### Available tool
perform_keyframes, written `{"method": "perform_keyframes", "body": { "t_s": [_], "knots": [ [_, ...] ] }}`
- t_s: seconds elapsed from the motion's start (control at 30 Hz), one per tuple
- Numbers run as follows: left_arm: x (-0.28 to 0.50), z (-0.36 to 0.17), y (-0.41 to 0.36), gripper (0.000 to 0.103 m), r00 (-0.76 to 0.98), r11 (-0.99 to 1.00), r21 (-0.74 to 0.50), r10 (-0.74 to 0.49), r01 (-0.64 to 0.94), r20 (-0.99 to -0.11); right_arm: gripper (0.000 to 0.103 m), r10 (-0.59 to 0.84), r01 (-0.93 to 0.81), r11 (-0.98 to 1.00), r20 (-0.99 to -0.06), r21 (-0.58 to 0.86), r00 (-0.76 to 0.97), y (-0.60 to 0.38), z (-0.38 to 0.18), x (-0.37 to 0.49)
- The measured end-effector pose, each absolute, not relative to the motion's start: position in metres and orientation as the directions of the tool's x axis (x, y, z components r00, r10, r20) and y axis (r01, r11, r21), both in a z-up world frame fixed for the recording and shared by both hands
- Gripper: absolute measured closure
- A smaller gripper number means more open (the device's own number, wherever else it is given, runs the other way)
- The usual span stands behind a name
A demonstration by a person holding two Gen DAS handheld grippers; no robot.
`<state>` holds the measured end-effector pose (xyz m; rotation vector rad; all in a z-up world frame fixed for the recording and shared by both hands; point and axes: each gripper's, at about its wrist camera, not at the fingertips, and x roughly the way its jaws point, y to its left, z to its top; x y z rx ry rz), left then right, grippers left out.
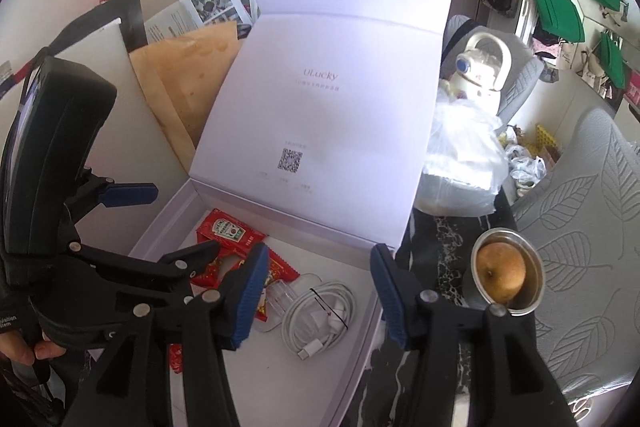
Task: Organize objects
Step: 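Open the right tool to drop the red gold-print packet into the box, then withdraw both tools from the box toward the red toy and brown packet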
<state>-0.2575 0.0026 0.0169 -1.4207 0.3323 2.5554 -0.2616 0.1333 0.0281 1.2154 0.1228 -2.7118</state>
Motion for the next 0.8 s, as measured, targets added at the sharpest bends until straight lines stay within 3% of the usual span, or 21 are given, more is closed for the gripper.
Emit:
{"method": "perform_keyframes", "body": {
  "t_s": [0.8],
  "knots": [
    [-0.195, 0.107, -0.015, 0.015, -0.655, -0.965, 0.108, 0.079, -0.240, -0.752, 0.042, -0.094, 0.173, -0.983, -0.631, -0.065, -0.770, 0.132, 0.106, -0.178]
  ]
}}
